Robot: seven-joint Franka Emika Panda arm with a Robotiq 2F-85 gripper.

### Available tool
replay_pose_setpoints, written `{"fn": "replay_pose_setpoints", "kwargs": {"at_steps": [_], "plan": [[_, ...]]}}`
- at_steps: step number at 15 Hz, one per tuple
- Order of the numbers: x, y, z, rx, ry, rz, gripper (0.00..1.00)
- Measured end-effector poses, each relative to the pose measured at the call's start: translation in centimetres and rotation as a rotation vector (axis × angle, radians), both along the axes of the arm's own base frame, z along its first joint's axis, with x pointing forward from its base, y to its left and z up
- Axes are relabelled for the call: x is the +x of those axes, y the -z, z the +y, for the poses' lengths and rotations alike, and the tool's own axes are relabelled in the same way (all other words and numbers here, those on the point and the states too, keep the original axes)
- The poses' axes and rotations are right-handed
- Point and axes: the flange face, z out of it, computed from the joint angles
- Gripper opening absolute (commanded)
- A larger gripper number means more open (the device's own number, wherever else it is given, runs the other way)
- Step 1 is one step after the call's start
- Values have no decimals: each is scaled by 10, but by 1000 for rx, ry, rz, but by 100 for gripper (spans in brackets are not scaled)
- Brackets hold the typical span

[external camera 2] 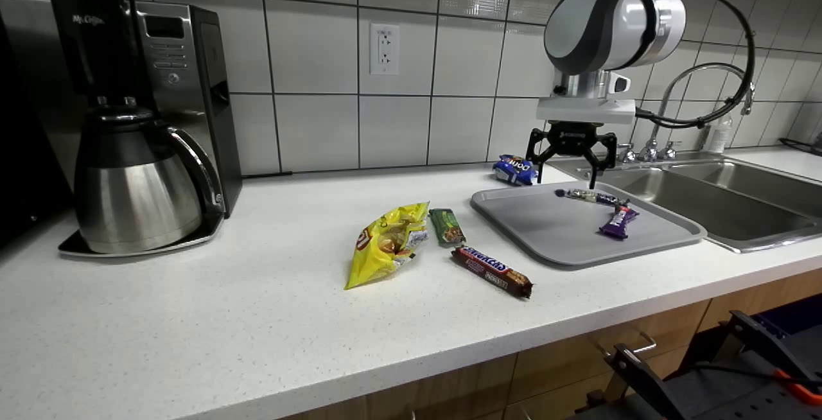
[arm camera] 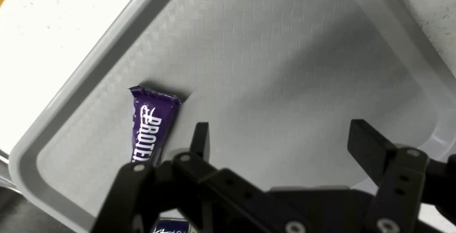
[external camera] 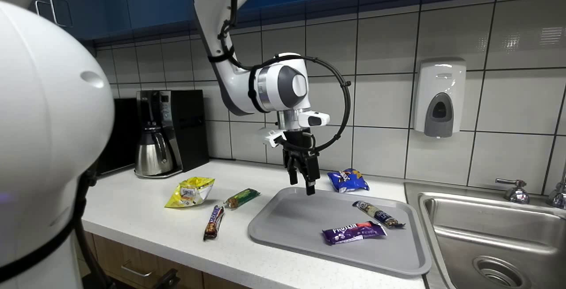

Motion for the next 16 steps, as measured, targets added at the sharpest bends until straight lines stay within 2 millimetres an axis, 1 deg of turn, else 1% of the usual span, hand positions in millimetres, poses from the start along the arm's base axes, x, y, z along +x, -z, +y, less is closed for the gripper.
{"fn": "replay_pose_setpoints", "kwargs": {"at_steps": [16], "plan": [[-27, 5, -84, -20, 93, 29, 100]]}}
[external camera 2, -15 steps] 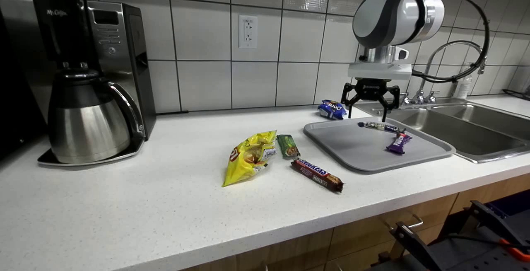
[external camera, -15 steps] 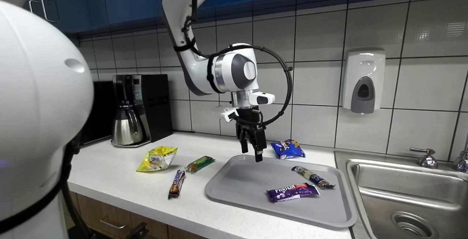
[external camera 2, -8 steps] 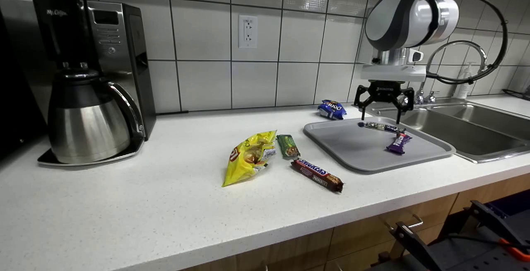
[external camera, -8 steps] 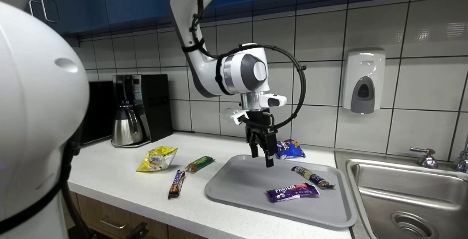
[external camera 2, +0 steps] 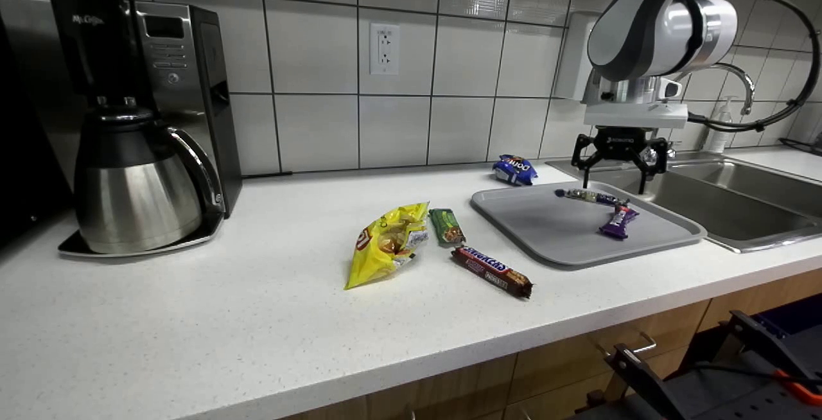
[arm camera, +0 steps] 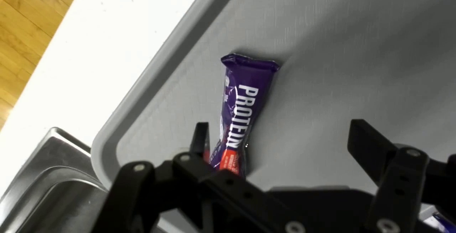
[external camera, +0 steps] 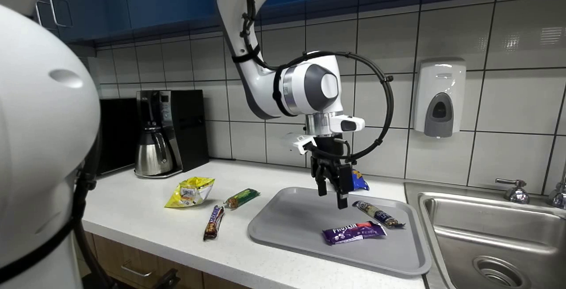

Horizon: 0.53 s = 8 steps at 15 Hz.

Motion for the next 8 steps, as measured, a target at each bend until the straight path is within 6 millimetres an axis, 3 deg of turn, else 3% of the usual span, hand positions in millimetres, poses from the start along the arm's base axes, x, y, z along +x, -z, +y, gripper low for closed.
{"fn": "replay_pose_setpoints", "kwargs": {"at_steps": [8], "plan": [[-11, 8, -27, 0, 6, 20, 100]]}}
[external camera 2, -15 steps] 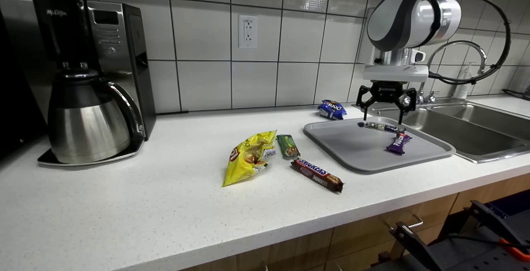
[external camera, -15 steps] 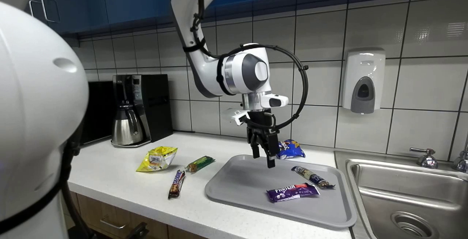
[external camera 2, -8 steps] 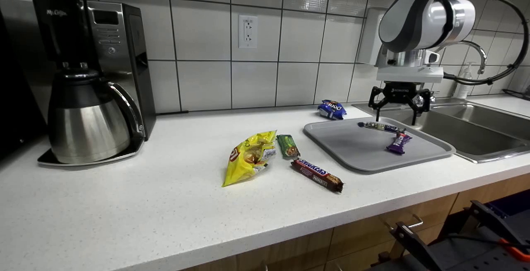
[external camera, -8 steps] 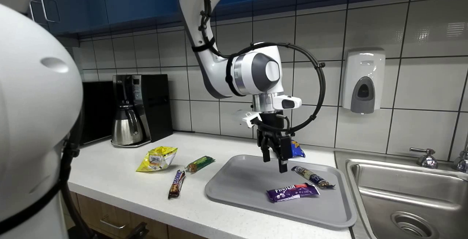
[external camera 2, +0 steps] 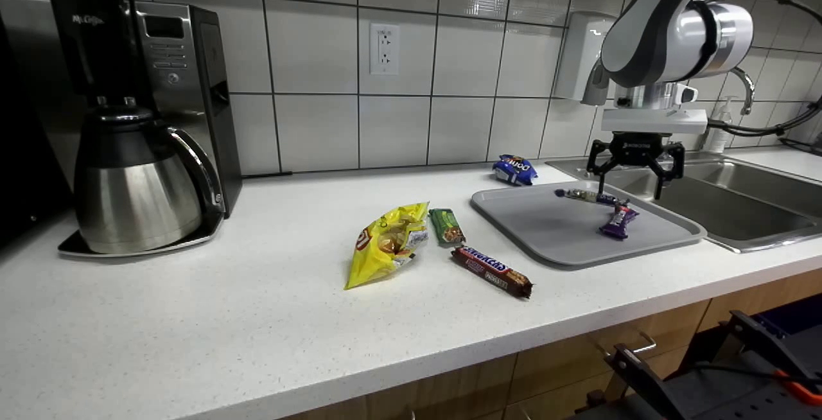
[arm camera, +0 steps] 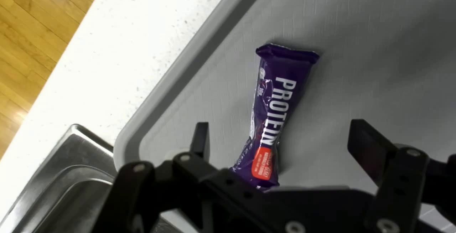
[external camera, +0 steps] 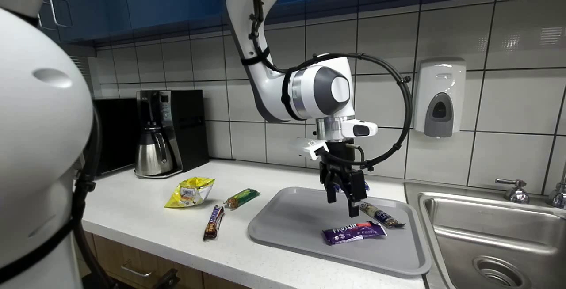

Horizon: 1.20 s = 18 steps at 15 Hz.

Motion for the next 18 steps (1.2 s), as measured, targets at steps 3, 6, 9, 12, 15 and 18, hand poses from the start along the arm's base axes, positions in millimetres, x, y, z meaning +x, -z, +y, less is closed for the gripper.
{"fn": "replay_pose_setpoints", "kwargs": {"at_steps": [3, 6, 9, 12, 15, 18], "plan": [[-3, 7, -5, 2, -2, 13, 100], [-4, 14, -9, 4, -7, 22, 100], [-2, 20, -12, 5, -7, 29, 100], [2, 27, -15, 5, -4, 34, 100], [8, 35, -18, 3, -1, 40, 100], [13, 42, -20, -1, 0, 47, 100]]}}
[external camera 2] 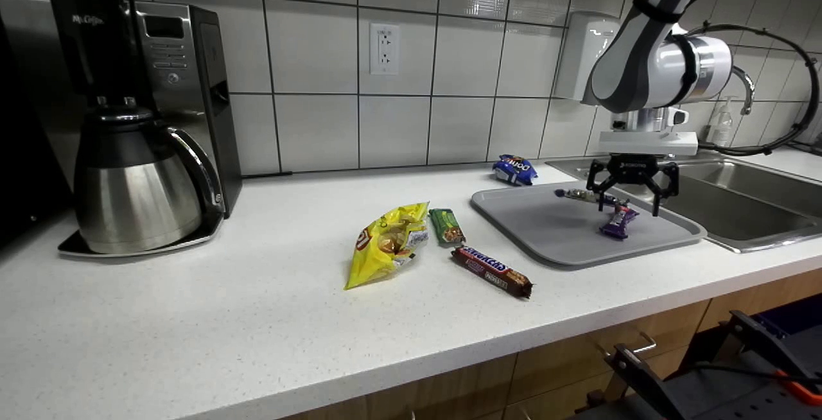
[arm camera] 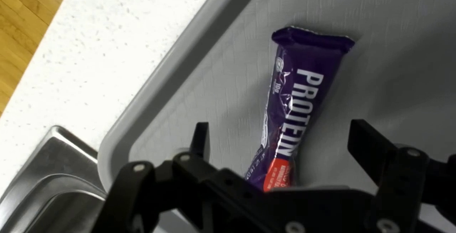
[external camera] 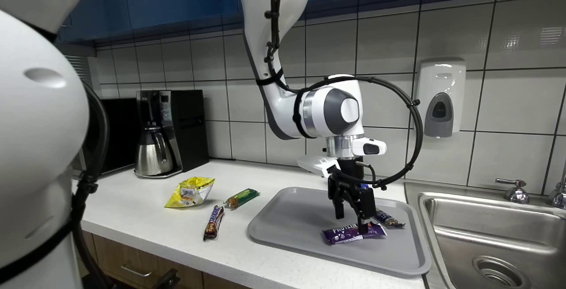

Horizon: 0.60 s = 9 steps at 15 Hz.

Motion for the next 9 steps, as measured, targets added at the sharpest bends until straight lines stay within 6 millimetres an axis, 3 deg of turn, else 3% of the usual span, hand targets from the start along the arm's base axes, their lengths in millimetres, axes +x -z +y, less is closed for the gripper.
{"fn": "replay_pose_setpoints", "kwargs": {"at_steps": [5, 6, 7, 9], "plan": [[5, 8, -6, -9, 4, 7, 100], [6, 9, -8, -11, 5, 8, 75], [7, 10, -9, -13, 6, 9, 74], [8, 11, -11, -16, 8, 10, 58]]}}
